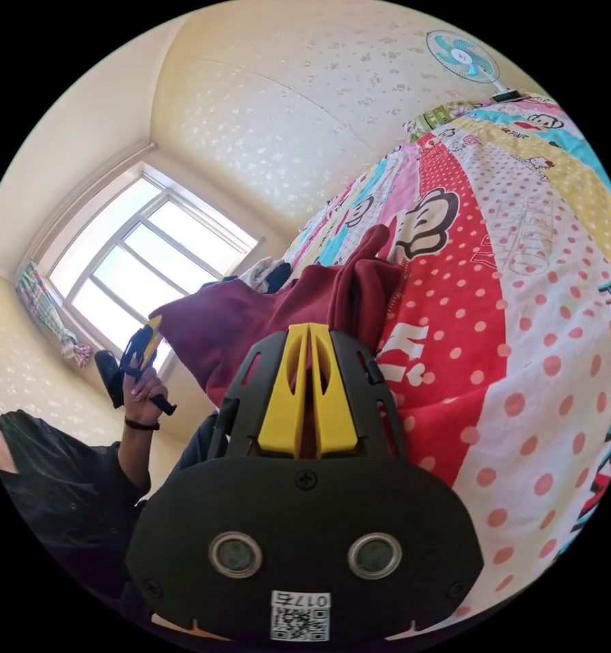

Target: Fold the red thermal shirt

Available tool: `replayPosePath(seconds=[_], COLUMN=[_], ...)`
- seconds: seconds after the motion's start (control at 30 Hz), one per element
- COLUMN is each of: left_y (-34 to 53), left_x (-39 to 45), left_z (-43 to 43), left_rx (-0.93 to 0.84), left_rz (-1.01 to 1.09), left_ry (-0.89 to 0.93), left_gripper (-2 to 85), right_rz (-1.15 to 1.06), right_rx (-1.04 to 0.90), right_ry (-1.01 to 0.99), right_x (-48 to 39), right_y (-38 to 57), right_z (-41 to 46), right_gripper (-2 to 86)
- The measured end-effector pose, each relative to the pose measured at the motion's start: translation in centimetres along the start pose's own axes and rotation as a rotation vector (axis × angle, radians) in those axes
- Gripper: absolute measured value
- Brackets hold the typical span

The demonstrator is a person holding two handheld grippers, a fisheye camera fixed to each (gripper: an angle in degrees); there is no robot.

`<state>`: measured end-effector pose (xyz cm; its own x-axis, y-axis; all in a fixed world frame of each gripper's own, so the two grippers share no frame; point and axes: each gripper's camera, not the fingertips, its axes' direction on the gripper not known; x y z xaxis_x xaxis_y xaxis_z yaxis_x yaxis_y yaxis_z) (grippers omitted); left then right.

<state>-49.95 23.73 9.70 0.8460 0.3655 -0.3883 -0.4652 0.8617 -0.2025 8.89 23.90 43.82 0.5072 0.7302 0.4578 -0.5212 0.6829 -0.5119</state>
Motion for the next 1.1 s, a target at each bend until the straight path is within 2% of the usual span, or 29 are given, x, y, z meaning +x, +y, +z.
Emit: replayPosePath(seconds=[0.07,0.17,0.3,0.33,0.43,0.5,0.57,0.63,0.73,0.8,0.83,0.87,0.9,0.97,1.1], left_y=[0.8,4.4,10.0,11.7,14.2,14.4,13.9,13.0,11.5,11.6,12.5,14.0,14.8,15.3,15.8], left_x=[5.8,11.1,15.6,16.8,18.1,17.9,17.6,16.8,14.6,13.3,12.5,11.8,11.5,11.1,11.2], left_z=[5.1,9.8,13.6,14.7,14.6,13.4,11.2,9.1,7.2,8.5,11.0,14.1,15.2,14.7,14.2], left_rx=[-0.114,-0.212,-0.338,-0.384,-0.358,-0.327,-0.295,-0.227,-0.158,-0.227,-0.357,-0.532,-0.586,-0.522,-0.478], left_rz=[0.122,0.204,0.24,0.249,0.277,0.252,0.299,0.3,0.236,0.224,0.227,0.224,0.212,0.175,0.168], left_ry=[0.116,0.304,0.43,0.392,0.286,0.314,0.411,0.36,0.113,0.003,-0.038,-0.02,-0.009,-0.008,-0.045], left_gripper=[4.5,4.5,4.5,4.8,5.4,6.1,5.9,5.4,3.9,2.2,1.5,0.9,0.5,-0.4,-0.9], right_rz=[0.01,0.021,-0.056,-0.099,-0.32,-0.435,-0.468,-0.406,-0.381,-0.351,-0.339,-0.307,-0.254,-0.186,-0.393], right_rx=[0.063,0.274,0.411,0.402,0.227,-0.078,-0.267,-0.189,-0.21,-0.173,-0.169,-0.176,-0.178,-0.101,0.051], right_ry=[-0.054,-0.097,0.015,0.031,0.175,0.405,0.619,0.663,0.676,0.652,0.643,0.627,0.599,0.636,0.635], right_x=[0.3,0.3,-3.1,-4.1,-9.1,-10.2,-9.2,-9.2,-9.1,-8.5,-8.4,-8.3,-8.6,-10.5,-18.7], right_y=[0.3,1.8,2.6,2.5,1.3,1.1,1.8,1.7,1.6,2.0,2.0,1.8,1.6,1.3,2.4], right_z=[-0.9,-3.9,-5.9,-5.6,-1.3,6.0,11.1,11.6,13.1,13.7,13.8,13.9,13.6,12.7,12.7], right_gripper=[0.5,0.5,0.5,0.5,0.5,0.5,0.4,0.3,0.3,0.3,0.3,0.3,0.3,0.4,0.6])
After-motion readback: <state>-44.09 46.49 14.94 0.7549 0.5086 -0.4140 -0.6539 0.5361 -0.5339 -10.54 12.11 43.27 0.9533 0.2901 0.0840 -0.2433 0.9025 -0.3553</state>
